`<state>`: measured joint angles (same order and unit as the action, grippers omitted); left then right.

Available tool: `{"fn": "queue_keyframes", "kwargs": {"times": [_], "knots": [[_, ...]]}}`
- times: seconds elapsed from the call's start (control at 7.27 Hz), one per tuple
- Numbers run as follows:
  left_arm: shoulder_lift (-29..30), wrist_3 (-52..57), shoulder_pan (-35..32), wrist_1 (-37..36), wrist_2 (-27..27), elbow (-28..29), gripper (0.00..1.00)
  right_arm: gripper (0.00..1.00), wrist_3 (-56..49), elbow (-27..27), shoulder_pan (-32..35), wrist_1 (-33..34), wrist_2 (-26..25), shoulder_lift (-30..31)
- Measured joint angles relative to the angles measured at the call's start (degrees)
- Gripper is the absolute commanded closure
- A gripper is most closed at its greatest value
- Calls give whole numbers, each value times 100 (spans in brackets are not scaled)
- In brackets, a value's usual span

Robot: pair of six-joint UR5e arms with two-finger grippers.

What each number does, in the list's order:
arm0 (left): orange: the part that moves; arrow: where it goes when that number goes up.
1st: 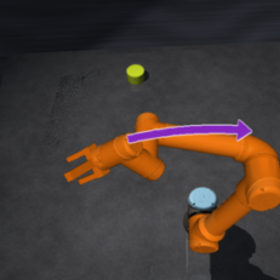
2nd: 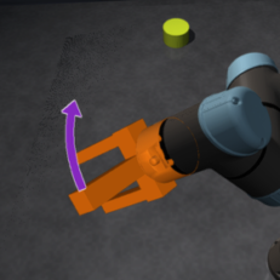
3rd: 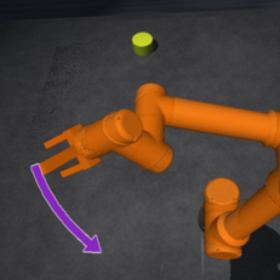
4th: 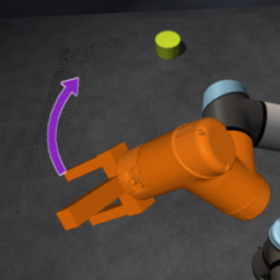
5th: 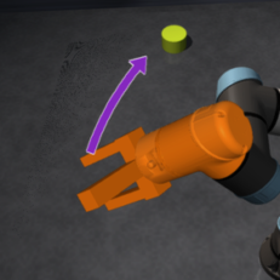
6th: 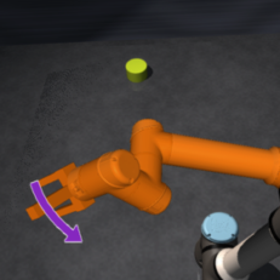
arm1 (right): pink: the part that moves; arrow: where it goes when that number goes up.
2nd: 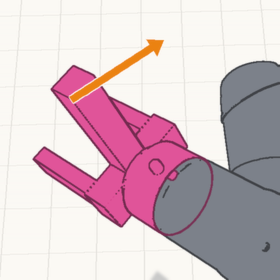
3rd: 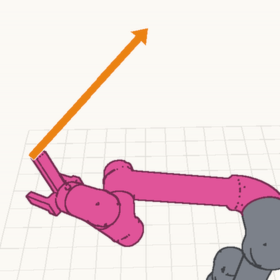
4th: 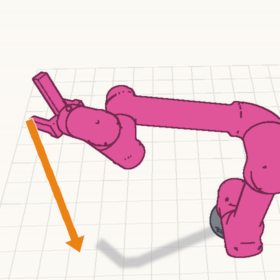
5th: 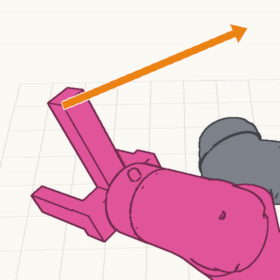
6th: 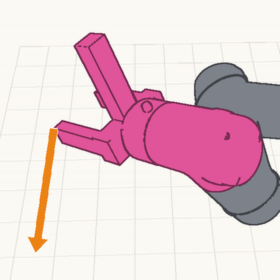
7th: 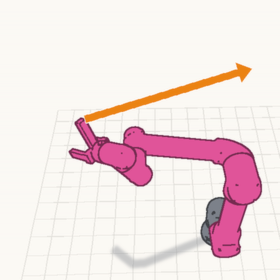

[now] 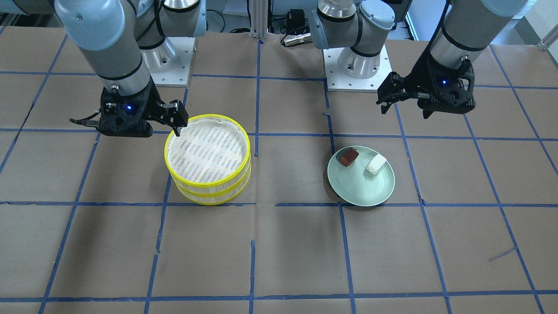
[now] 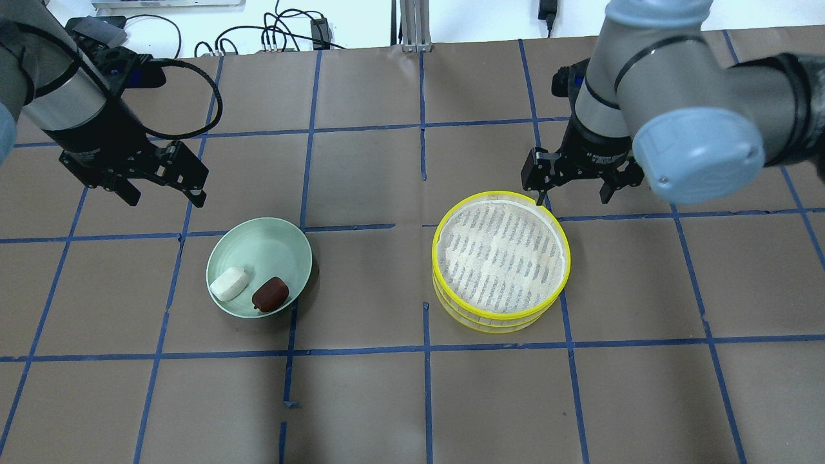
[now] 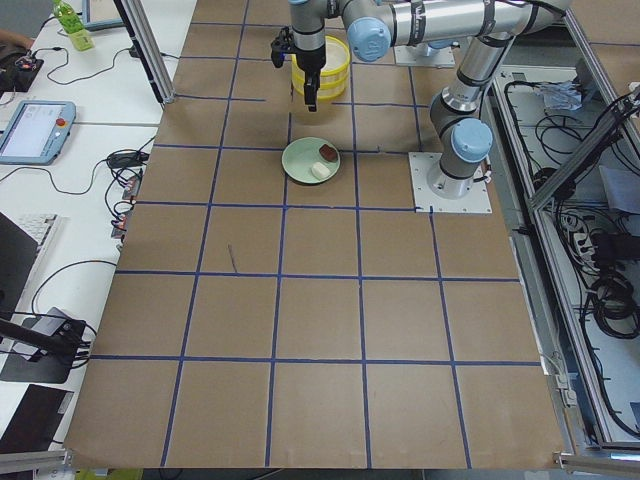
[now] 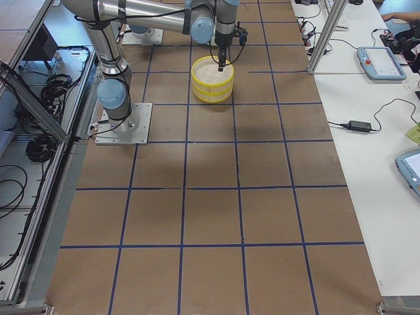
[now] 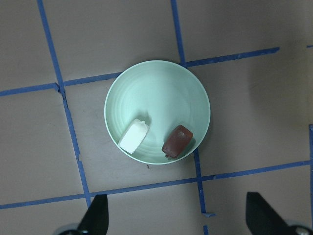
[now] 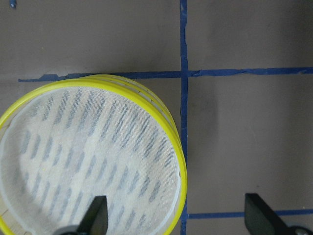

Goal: Place buns in different layers of steamer
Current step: 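Lower the left gripper onto the white bun while the right grips the steamer rim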

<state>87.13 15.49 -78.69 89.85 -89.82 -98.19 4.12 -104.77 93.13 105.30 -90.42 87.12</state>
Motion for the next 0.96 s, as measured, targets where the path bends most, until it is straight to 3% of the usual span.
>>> {"fn": "queue_keyframes", "kwargs": {"times": [0.14,0.41,0.83,0.96], "knots": [[144,27,94,-241,-18,-174,0,11,-13,-458,-22,610,-28,-45],[681,119,146,-1091,-52,-668,0,18,-168,-902,-68,1169,-48,-135],[1155,269,129,-2369,-170,-1665,3,50,-294,-1126,-140,1282,-59,-149],[1205,432,126,-2515,-272,-1906,6,72,-297,-1148,-145,1283,-66,-141]]}}
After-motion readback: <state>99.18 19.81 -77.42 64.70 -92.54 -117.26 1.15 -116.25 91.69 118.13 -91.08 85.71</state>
